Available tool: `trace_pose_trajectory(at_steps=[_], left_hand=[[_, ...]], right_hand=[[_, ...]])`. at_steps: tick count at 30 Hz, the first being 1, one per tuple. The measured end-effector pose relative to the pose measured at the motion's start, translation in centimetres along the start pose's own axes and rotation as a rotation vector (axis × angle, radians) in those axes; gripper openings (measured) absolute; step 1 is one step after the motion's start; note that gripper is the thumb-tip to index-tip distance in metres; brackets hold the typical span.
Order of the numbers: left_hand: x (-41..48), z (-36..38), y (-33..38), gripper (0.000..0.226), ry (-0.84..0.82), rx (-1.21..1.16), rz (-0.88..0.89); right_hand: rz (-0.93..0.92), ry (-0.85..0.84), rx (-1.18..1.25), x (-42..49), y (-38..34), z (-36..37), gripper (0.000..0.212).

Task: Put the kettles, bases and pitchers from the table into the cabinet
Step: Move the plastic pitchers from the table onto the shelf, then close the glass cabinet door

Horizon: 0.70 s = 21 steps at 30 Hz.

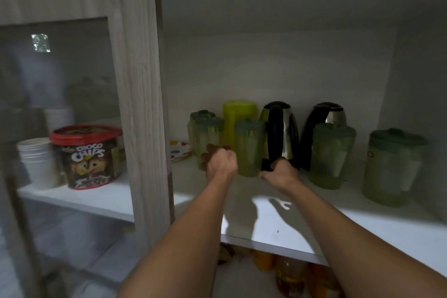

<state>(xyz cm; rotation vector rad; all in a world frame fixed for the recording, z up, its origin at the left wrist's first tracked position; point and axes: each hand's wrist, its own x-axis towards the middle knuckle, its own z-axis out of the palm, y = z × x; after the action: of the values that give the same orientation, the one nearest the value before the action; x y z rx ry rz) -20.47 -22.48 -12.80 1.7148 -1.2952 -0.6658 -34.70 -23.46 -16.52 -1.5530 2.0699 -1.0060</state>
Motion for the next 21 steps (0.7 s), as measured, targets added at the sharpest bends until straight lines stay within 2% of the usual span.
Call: trace_pose_trajectory(at_steps=[4,9,13,18,21], left_hand=[[-4.7,-1.3,-0.4,0.044,0.054,-0.030,0.017],[-9.5,-2.5,-1.8,0.050,0.017,-0.006,0.092],[-13.4,-3.9,-2.5,0.050,-0.029,-0.015,0.163],[-20.3,-5.6,-3.7,0.047,-0.150,-0.050,0.306],[-25.2,-5.3,-7.0,0.047,-0.282,-0.007,0.332]], right_hand=[[-0.026,-0.012,-0.029,-4.7,1.0,-1.1,0.039],[-0.030,0.035,-0.073,-11.0,1.9,-3.2,0.031],[-0.004,0.121,-0.100,-16.7,2.2,-5.7,0.035],[0.068,0.325,-0.100,-26.0,2.9,-8.6,0.026],[0.119,0.394,-0.164,-33.5,4.8,-9.5,0.022]])
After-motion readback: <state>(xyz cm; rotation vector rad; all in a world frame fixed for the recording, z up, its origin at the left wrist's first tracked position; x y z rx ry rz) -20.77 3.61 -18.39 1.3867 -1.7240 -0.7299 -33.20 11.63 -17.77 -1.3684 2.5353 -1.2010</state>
